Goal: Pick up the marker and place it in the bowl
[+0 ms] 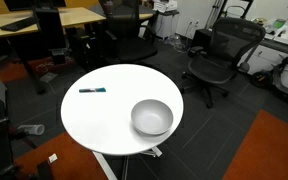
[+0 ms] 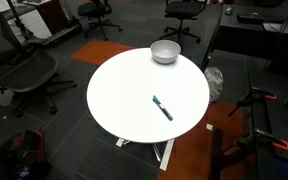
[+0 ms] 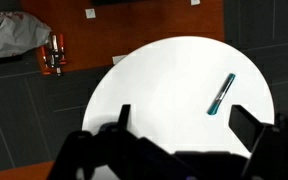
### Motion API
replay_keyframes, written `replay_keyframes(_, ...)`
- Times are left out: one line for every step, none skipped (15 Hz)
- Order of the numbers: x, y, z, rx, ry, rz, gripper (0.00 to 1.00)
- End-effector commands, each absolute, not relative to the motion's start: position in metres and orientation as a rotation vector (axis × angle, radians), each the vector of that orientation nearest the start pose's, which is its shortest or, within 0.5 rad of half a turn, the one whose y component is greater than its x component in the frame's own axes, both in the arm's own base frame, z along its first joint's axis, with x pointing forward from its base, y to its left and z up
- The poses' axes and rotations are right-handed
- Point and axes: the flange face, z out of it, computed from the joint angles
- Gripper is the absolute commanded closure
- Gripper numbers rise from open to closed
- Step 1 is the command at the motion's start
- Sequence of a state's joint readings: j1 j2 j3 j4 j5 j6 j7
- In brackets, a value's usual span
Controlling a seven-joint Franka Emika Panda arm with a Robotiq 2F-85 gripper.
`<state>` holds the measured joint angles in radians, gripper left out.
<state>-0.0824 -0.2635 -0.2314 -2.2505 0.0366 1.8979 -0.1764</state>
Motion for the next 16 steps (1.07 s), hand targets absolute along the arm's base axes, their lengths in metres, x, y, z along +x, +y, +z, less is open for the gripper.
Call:
replay_keyframes(0.438,-0.144,0.463,-3.018,0.212,0.109,0.00)
replay_keyframes(0.438,-0.144,0.463,-3.018,0.212,0.109,0.00)
replay_keyframes(0.438,-0.144,0.463,-3.018,0.212,0.108,0.00)
replay_keyframes(0.438,-0.144,0.463,-3.018,0.212,0.108,0.00)
replay_keyframes(0.438,-0.144,0.463,-3.018,0.212,0.108,0.00)
replay_keyframes(0.438,-0.144,0.463,-3.018,0.212,0.108,0.00)
replay_keyframes(0.437,-0.141,0.464,-3.019,0.210,0.101,0.00)
replay_keyframes(0.440,-0.137,0.463,-3.025,0.209,0.100,0.00)
replay_keyframes(0.442,-0.132,0.463,-3.027,0.202,0.098,0.00)
replay_keyframes(0.445,-0.126,0.462,-3.030,0.206,0.101,0.00)
replay_keyframes(0.448,-0.118,0.461,-3.039,0.203,0.108,0.00)
replay_keyframes(0.452,-0.108,0.458,-3.046,0.200,0.114,0.00)
replay_keyframes(0.456,-0.099,0.456,-3.050,0.204,0.120,0.00)
replay_keyframes(0.460,-0.089,0.452,-3.053,0.205,0.132,0.00)
replay_keyframes(0.465,-0.078,0.448,-3.059,0.215,0.146,0.00)
replay_keyframes(0.469,-0.067,0.444,-3.064,0.224,0.161,0.00)
